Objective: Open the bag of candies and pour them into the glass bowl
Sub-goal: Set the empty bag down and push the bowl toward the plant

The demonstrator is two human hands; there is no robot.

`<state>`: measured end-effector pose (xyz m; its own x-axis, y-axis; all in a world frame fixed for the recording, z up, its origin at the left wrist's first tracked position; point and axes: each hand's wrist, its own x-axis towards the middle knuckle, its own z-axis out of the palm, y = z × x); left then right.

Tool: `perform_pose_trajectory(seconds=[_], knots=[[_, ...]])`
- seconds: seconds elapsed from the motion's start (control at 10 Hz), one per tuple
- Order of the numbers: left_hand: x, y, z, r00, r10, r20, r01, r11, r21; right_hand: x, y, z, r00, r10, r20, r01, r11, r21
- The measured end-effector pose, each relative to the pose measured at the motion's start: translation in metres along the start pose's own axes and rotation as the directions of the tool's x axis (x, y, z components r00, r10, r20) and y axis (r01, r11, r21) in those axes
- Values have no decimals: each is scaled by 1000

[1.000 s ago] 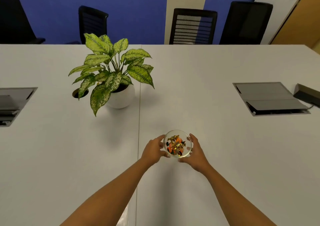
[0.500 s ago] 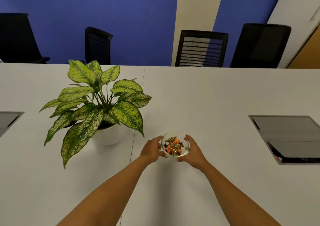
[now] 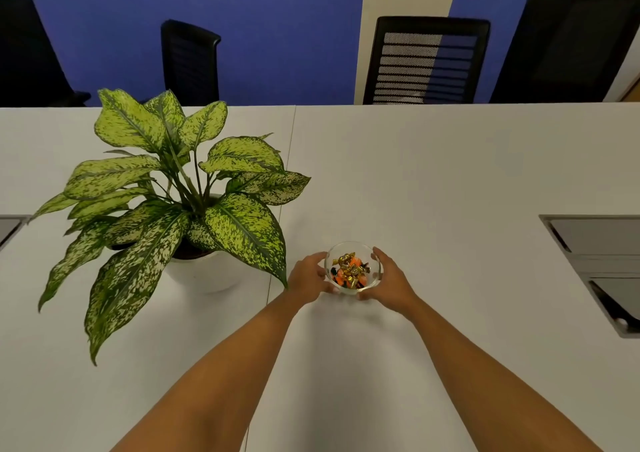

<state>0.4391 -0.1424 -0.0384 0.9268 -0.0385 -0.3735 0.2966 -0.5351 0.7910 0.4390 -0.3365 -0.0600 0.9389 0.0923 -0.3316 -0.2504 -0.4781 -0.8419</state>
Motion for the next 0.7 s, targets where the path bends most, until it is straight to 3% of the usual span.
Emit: perform_pose_trajectory(seconds=[0.2,0.5,0.7], knots=[[1,-8,3,1000,13,25,-15,999,44,-2,1,5,1000,8,0,-8,1000,-17],[-36,17,8,999,30,-25,-16,904,426,-24,-22,-8,998,57,-2,-56,979,-195],[-81,79,-3,964,266,-24,-223,849,480,-62,-80,-49,995,-90,-45,81,982,-171]])
